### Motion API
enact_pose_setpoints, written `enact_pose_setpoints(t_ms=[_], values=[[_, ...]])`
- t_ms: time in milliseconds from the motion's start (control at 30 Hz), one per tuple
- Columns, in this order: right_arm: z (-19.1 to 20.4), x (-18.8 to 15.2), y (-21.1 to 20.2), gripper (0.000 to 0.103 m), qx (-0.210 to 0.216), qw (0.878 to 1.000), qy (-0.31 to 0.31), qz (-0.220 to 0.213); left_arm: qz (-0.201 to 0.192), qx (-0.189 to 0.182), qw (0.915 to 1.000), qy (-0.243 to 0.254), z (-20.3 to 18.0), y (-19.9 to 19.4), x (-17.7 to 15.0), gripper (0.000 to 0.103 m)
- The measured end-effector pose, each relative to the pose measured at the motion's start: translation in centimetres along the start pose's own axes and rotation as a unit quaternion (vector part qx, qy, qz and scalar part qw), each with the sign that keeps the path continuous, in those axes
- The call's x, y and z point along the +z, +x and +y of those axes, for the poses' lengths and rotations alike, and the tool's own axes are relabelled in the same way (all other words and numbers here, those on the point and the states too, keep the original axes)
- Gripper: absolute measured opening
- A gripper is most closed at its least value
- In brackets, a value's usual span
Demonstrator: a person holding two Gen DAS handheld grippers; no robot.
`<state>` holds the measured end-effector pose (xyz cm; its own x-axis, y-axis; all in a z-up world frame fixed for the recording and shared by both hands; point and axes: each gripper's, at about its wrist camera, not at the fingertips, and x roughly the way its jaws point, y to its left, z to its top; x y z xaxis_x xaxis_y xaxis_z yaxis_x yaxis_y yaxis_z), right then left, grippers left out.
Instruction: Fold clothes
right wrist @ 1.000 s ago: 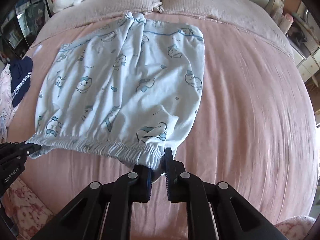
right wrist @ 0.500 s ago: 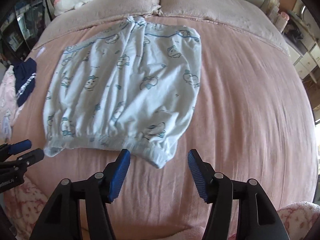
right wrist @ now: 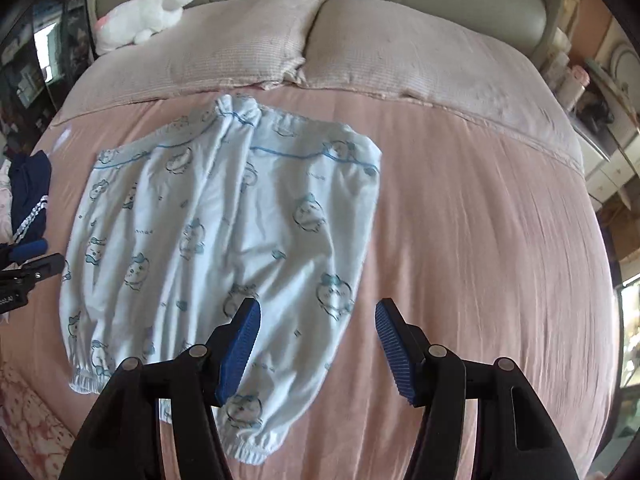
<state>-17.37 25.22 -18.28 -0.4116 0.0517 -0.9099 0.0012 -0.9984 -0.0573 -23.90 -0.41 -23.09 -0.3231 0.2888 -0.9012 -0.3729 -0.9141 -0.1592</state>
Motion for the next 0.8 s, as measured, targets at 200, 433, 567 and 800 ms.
enact_pose_setpoints(t_ms=[200, 433, 567, 800], values=[[3.4, 2.0, 5.8, 0.060, -0.010, 0.998, -0.057, -0.019, 0.023, -0.024, 0.9927, 0.116, -5.2, 5.7, 1.6, 0.063], [1.5, 0.4, 9.4, 0.082, 0.028, 0.996, -0.079, 0.025, 0.063, 0.028, 0.9903, 0.121, 0.3, 6.3, 0.3, 0.067], [-3.6, 0.2, 9.4, 0.096, -0.010, 0.999, -0.001, 0.052, 0.068, 0.094, 0.9914, 0.061, 4.7, 4.6, 0.4, 0.071], [0.9, 3.9, 4.5, 0.098, 0.016, 0.996, -0.059, -0.062, -0.007, 0.001, 0.9979, 0.065, 1.5, 3.6, 4.5, 0.070]])
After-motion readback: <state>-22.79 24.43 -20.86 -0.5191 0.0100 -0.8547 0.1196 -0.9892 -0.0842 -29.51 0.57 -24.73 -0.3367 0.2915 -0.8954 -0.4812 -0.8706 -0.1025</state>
